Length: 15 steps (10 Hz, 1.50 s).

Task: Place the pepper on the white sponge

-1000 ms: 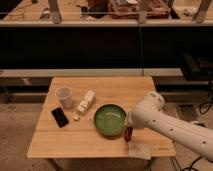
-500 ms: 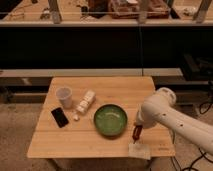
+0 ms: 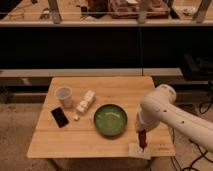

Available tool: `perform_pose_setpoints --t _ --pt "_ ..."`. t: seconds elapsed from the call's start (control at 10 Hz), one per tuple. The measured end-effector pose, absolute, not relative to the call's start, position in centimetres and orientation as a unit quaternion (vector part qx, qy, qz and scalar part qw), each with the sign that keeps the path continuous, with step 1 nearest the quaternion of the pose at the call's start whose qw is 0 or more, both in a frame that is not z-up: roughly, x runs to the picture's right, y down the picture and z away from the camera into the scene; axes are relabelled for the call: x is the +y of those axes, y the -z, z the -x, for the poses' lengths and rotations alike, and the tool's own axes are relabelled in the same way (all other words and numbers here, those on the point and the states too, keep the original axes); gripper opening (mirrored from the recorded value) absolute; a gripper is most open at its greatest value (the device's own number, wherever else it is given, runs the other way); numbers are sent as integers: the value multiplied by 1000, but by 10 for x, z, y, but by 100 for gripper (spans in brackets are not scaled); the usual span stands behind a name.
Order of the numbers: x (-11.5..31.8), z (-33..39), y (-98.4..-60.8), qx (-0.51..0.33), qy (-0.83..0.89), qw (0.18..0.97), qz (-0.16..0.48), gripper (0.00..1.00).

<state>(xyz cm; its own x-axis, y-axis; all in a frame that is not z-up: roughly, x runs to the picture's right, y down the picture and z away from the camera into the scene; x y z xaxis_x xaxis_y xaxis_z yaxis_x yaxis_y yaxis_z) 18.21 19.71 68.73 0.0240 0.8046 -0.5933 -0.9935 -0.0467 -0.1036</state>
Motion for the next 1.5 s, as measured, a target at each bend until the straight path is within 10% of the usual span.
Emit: perform_pose_setpoints --t 0.4,0.9,1.5 --pt "208 -188 -693 170 -692 652 260 38" --pt "217 -194 -707 141 -693 647 283 13" --pt "226 -193 -728 140 -694 647 282 16"
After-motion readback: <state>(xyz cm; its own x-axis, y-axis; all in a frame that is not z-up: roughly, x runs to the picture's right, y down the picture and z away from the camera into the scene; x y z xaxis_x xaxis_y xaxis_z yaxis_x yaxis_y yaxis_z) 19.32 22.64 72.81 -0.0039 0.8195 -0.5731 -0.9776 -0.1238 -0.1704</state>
